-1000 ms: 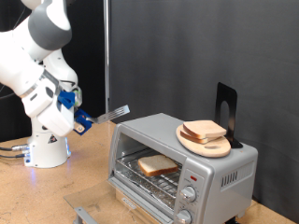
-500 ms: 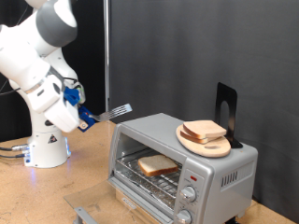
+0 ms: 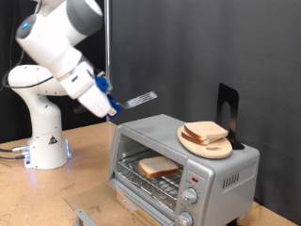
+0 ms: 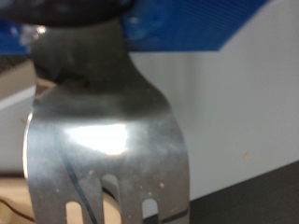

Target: Make a piece of toast with the oven

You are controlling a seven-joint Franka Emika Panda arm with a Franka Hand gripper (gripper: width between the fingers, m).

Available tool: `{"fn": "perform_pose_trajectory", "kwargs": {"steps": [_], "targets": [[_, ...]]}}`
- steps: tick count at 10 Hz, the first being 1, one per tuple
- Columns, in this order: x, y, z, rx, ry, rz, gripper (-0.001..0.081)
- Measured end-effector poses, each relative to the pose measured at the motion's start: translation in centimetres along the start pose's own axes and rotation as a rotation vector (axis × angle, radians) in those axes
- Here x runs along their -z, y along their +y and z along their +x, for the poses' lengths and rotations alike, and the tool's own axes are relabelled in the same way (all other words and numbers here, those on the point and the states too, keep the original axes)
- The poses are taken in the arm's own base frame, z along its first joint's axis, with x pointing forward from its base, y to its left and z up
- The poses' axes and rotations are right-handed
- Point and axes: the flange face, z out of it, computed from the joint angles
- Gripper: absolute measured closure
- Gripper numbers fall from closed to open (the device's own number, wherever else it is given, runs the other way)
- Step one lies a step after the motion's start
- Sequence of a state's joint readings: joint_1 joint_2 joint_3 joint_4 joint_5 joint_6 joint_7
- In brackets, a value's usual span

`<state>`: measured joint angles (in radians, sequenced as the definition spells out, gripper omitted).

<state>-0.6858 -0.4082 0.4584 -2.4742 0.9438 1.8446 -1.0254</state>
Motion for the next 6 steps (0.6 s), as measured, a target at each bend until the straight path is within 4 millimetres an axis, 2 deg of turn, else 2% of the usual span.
{"fn": "perform_pose_trajectory", "kwargs": {"steps": [6], "targets": [[-6.2,-7.8,1.1,-0.005,-0.019,-0.075,0.0411]]}}
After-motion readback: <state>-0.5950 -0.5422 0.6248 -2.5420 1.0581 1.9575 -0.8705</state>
